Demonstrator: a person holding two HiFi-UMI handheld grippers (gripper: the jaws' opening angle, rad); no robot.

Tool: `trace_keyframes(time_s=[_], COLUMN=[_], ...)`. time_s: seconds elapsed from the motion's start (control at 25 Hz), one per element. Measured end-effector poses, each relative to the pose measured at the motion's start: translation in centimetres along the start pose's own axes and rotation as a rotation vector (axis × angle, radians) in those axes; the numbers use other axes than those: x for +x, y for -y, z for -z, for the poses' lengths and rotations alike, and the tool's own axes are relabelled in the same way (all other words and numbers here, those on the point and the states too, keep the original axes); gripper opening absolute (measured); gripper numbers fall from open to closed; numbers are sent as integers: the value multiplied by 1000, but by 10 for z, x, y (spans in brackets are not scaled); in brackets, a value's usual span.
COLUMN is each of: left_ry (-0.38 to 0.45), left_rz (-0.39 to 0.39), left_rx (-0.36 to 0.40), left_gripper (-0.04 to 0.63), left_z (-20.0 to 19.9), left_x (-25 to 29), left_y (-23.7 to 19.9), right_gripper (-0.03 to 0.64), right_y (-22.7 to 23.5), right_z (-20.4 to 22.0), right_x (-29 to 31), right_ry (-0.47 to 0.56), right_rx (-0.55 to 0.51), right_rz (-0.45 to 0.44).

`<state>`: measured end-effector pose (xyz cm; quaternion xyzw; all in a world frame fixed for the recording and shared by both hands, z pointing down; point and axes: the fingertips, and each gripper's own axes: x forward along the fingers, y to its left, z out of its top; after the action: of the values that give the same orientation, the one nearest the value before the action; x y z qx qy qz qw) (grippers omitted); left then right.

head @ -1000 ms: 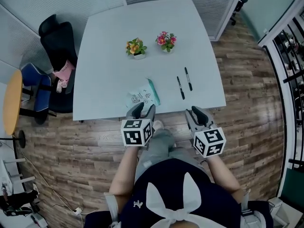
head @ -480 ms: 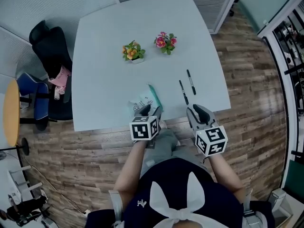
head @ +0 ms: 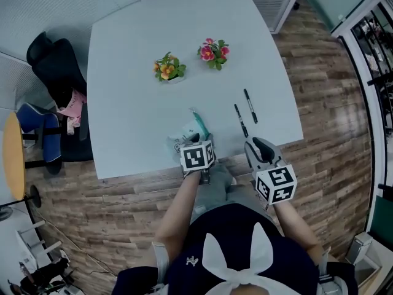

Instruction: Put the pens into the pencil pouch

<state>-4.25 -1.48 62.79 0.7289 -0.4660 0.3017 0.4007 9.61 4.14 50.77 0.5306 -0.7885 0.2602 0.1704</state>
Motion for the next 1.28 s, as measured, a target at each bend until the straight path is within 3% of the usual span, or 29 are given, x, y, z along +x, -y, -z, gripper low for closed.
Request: trace_keyframes(time_s=[0.24, 0.48, 0.72, 1.12, 1.28], left_ry=[-59, -93, -72, -14, 27], left_rz=[-33, -45, 15, 115, 120], left_rx=[-36, -12, -24, 56, 90], left_gripper=[187, 100, 37, 32, 32], left_z=[6, 11, 4, -24, -42], left_x=[22, 29, 21, -8, -26], left_y=[-14, -20, -20, -15, -16], right_gripper=[103, 104, 104, 104, 104], right_y=[1, 3, 2, -3, -8], right_z=[-1, -2, -4, -7, -10], right_x=[13, 23, 33, 46, 50], right_ry=[-18, -28, -31, -8, -7], right_rx=[3, 5, 8, 6, 4], right_rz=[13, 24, 31, 48, 49])
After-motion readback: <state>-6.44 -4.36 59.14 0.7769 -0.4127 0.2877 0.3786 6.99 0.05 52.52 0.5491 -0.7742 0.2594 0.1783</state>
